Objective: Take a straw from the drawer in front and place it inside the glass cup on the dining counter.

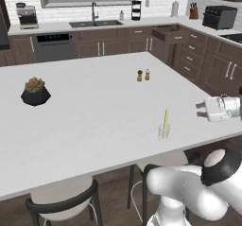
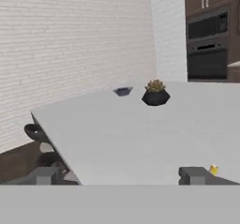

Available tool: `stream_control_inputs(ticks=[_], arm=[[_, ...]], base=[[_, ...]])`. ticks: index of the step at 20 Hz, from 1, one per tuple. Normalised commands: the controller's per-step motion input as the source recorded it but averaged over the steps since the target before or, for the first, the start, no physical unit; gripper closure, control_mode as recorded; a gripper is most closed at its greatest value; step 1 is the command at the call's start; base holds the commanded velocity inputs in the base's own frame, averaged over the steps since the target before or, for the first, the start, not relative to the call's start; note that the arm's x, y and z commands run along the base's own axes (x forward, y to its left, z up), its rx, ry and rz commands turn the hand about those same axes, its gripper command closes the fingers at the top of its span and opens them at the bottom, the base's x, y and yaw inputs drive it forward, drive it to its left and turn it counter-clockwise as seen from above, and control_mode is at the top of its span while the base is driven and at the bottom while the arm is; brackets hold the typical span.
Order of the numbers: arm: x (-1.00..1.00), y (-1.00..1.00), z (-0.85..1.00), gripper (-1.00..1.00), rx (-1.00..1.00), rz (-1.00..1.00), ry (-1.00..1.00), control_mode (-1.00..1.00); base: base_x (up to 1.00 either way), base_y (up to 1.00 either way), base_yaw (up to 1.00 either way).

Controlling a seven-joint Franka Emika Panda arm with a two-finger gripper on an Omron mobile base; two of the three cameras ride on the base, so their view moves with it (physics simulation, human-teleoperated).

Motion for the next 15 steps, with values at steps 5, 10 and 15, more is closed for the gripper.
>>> stream_control_inputs(ticks=[5,10,15], arm=[[-1.00,0.44,0.91,-1.00,-0.35,-0.01,-0.07,-1.00],[-1.00,0.72,0.70,-1.00,-0.44,-0.02,0.00,-1.00],[-0.88,0.98,0.31,-1.00,-0.49,0.00,0.01,-1.00]], base=[[0.00,0.00,0.00],[0.00,0.00,0.00],[0.00,0.00,0.00]])
